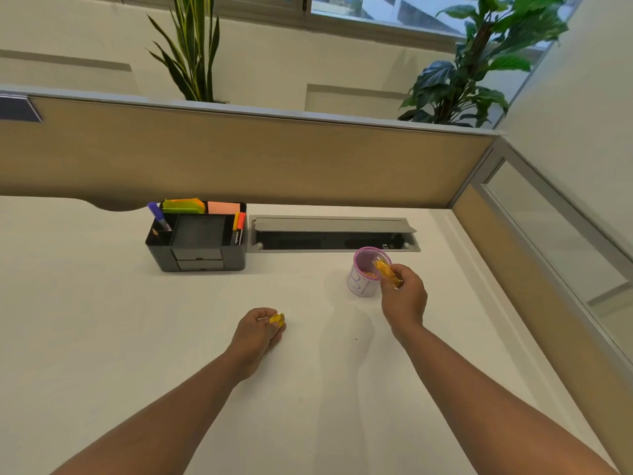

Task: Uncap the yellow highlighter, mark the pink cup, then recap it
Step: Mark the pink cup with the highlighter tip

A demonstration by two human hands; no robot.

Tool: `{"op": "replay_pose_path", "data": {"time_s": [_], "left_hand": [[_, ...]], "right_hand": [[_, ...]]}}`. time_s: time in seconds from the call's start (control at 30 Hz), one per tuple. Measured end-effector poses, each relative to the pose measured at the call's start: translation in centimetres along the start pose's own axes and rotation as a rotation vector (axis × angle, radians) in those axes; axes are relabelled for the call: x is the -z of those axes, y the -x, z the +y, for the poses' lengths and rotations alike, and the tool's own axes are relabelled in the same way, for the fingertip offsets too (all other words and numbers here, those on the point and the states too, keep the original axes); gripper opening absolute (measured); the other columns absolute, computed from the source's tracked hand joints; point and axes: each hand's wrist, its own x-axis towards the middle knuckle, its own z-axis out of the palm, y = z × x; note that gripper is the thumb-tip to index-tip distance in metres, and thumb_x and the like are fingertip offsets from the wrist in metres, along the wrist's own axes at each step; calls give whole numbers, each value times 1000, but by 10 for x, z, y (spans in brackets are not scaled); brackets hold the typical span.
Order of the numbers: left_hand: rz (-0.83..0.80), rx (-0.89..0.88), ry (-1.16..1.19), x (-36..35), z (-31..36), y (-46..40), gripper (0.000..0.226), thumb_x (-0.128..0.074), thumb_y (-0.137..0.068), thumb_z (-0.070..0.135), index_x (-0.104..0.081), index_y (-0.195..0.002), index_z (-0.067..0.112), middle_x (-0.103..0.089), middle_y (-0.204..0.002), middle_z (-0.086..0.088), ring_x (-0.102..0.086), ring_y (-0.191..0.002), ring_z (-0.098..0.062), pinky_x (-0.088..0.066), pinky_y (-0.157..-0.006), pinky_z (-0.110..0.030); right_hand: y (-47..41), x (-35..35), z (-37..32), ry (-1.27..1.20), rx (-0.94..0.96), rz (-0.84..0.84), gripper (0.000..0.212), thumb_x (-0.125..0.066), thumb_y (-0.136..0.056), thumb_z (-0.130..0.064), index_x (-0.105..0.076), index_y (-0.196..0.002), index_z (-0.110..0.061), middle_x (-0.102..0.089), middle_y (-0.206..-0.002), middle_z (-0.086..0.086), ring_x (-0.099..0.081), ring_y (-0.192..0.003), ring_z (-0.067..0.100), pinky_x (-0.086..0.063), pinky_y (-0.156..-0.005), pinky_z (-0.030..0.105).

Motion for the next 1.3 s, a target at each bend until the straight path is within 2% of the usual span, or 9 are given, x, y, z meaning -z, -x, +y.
{"op": "replay_pose_path", "data": {"time_s": [0.23, 0.4, 0.7, 0.8, 0.9, 1.0, 1.1, 1.2, 1.3], "left_hand": [[-33, 14, -53, 6, 1, -3, 12, -64, -97, 7, -61, -109, 8, -71, -121, -19, -70, -104, -22, -54, -100, -39], [-29, 4, -49, 7, -2, -2, 11, -61, -98, 6, -61, -109, 9, -73, -116, -15, -69, -105, -22, -54, -98, -37], [-33, 2, -50, 9, -4, -4, 10, -62, -98, 6, -61, -107, 10, -74, -110, -13, -67, -102, -23, -52, -100, -40], [-38, 0, -46, 10, -4, -4, 11, -61, -98, 6, -61, -108, 9, -74, -113, -13, -69, -103, -21, -55, -93, -34], [-40, 3, -41, 10, -5, -4, 12, -61, -98, 6, -60, -110, 9, -74, -114, -11, -70, -102, -18, -55, -86, -29], [-38, 6, -41, 11, -6, -5, 14, -60, -98, 5, -60, -112, 9, -75, -115, -10, -71, -104, -18, -54, -86, -29], [-34, 12, -40, 11, -5, -5, 14, -60, -99, 4, -60, -112, 9, -75, -115, -10, -70, -107, -20, -54, -87, -30], [-38, 17, -37, 10, -5, -5, 15, -59, -99, 4, -60, -113, 9, -74, -116, -10, -70, -105, -19, -54, -88, -31], [-35, 20, -31, 11, -5, -6, 14, -59, -99, 4, -60, -112, 9, -75, -116, -11, -71, -106, -19, -54, -88, -31]], "right_hand": [[-26, -7, 4, 194, 37, -29, 20, -68, -96, -14, -75, -114, -19, -72, -105, 5, -66, -91, 22, -54, -69, 28], [-31, -11, 1, 230, 58, -32, 24, -67, -95, -10, -74, -117, -17, -71, -111, 6, -64, -95, 22, -55, -76, 31], [-38, -13, -6, 254, 38, -54, 18, -66, -95, -10, -77, -106, -19, -75, -105, 8, -67, -91, 25, -55, -69, 31], [-37, -12, -11, 228, 49, -65, 25, -67, -95, -8, -74, -116, -18, -73, -113, 7, -67, -102, 28, -51, -72, 31], [-35, -11, -14, 201, 39, -69, 39, -67, -94, -2, -61, -128, -19, -67, -120, 8, -64, -108, 29, -51, -74, 31], [-35, -10, -17, 155, 22, -65, 41, -69, -92, -1, -51, -123, -21, -64, -119, 9, -62, -102, 26, -51, -70, 30], [-36, -9, -19, 129, 47, -56, 36, -69, -93, -4, -53, -122, -20, -65, -121, 11, -61, -100, 25, -51, -72, 31], [-35, -8, -21, 129, 127, -64, 36, -64, -97, -7, -57, -132, -17, -65, -128, 11, -63, -113, 30, -50, -77, 29], [-33, -7, -24, 129, 160, -71, 43, -61, -100, -11, -53, -141, -19, -62, -135, 8, -59, -119, 27, -51, -78, 28]]}}
